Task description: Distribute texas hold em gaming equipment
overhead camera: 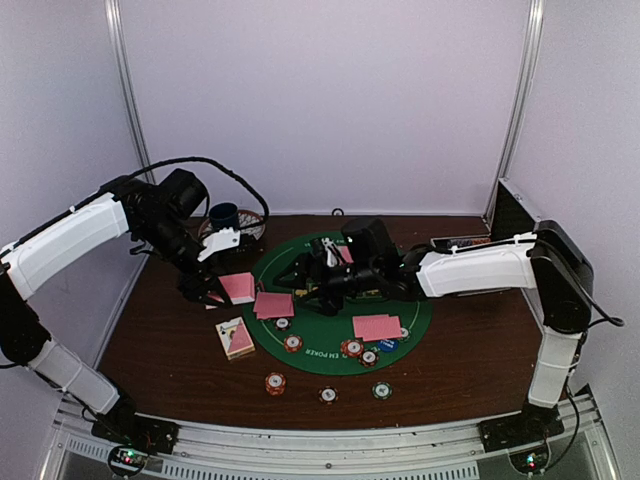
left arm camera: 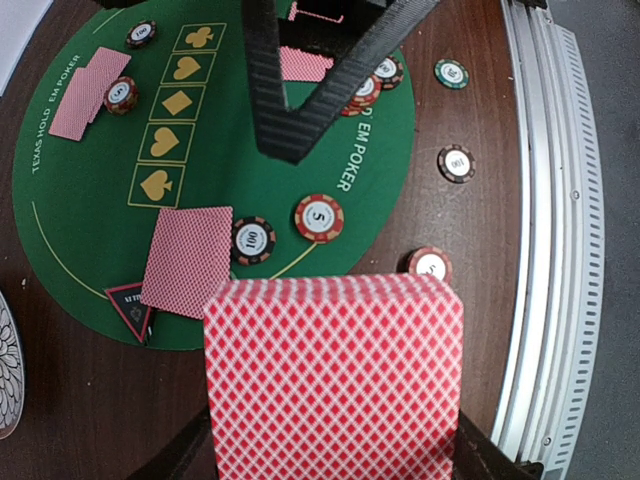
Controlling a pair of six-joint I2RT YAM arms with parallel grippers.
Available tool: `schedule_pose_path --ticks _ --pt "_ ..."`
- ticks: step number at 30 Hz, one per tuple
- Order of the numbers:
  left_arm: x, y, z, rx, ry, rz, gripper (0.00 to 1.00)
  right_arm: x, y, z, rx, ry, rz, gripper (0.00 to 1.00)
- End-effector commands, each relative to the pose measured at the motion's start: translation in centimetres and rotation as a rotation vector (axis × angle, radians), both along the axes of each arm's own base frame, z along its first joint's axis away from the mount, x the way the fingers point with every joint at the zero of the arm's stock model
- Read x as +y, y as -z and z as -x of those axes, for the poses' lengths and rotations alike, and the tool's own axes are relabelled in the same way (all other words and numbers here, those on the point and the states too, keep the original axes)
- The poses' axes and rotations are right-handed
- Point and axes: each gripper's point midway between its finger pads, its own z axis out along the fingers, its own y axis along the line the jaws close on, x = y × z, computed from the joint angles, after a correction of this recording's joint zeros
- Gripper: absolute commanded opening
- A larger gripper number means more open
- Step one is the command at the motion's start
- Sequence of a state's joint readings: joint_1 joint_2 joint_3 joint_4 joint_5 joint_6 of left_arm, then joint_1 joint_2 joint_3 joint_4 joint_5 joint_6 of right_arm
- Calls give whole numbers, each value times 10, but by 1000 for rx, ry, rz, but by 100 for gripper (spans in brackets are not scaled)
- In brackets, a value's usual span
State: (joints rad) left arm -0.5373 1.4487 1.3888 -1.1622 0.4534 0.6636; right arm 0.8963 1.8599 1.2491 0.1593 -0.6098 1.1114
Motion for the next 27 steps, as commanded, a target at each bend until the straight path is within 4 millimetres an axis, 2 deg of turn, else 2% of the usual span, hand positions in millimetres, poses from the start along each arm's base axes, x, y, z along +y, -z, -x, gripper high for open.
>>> schedule_pose_path --ticks 1,9,22,27 --pt "-4 -16 -2 -28 7 45 0 26 -44 1 -2 -31 -185 92" --pt "-5 -15 -1 -22 8 46 0 32 -55 8 11 -35 -258 91" --pt "-6 -17 -1 -24 10 53 0 72 -60 25 49 -157 -279 90" --pt "-7 -18 -1 -24 12 58 0 84 -55 28 73 -187 -278 89"
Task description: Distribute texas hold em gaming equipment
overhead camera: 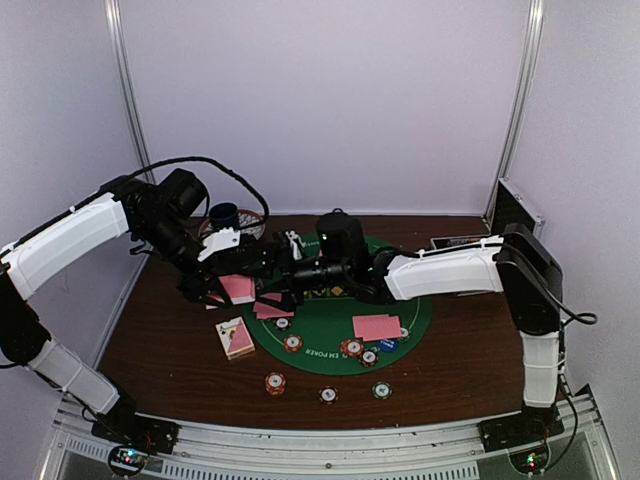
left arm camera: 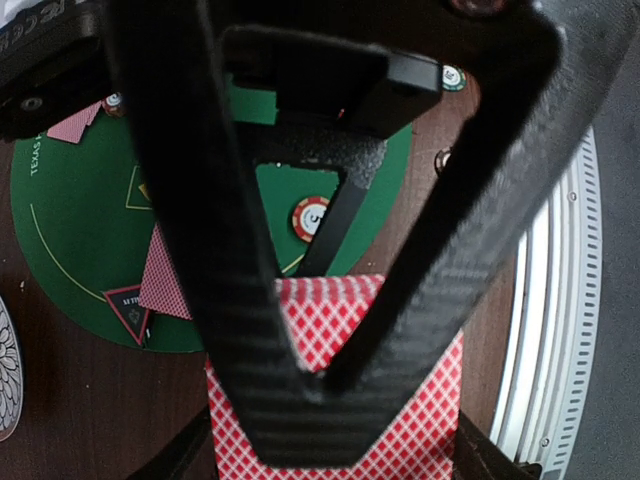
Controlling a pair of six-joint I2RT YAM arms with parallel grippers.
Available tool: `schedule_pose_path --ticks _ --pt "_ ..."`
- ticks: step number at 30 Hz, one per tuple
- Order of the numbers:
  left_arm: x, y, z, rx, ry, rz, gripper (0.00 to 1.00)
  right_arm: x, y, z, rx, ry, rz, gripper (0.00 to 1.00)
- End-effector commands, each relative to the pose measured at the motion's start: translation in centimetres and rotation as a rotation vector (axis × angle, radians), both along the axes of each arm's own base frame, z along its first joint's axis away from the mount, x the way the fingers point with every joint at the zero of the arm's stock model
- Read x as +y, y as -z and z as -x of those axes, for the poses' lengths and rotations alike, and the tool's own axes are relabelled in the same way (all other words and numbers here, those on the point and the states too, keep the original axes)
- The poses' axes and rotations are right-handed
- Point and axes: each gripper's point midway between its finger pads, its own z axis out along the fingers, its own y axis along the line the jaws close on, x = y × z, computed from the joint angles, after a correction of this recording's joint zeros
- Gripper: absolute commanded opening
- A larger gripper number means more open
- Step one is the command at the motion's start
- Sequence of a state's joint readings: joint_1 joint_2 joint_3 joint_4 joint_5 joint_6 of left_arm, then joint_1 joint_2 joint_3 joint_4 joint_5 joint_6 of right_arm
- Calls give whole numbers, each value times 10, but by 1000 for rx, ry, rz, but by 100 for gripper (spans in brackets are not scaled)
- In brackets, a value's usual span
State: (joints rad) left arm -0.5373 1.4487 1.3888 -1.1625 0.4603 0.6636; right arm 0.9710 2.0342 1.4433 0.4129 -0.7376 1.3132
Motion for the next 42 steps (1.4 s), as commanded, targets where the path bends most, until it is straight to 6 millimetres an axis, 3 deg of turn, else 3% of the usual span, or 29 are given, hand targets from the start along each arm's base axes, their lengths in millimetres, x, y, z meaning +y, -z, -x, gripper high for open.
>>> schedule_pose_path --ticks 1,13,23,31,38,42 --pt "-6 -18 -2 -28 10 54 0 13 -5 5 11 -48 -24 89" --pt "-7 -20 -3 -33 12 56 0 29 23 1 78 -84 7 81" --pt "-5 -17 -3 -34 12 46 0 2 30 -8 105 -43 6 73" --pt "-5 -17 -2 -33 13 49 0 -11 13 -5 82 -45 -8 70" --pt "-4 -16 -2 -32 11 44 0 -21 -20 -2 43 -44 -54 68" --pt "-4 -15 -2 -31 10 39 0 -25 -35 0 23 -47 -68 58"
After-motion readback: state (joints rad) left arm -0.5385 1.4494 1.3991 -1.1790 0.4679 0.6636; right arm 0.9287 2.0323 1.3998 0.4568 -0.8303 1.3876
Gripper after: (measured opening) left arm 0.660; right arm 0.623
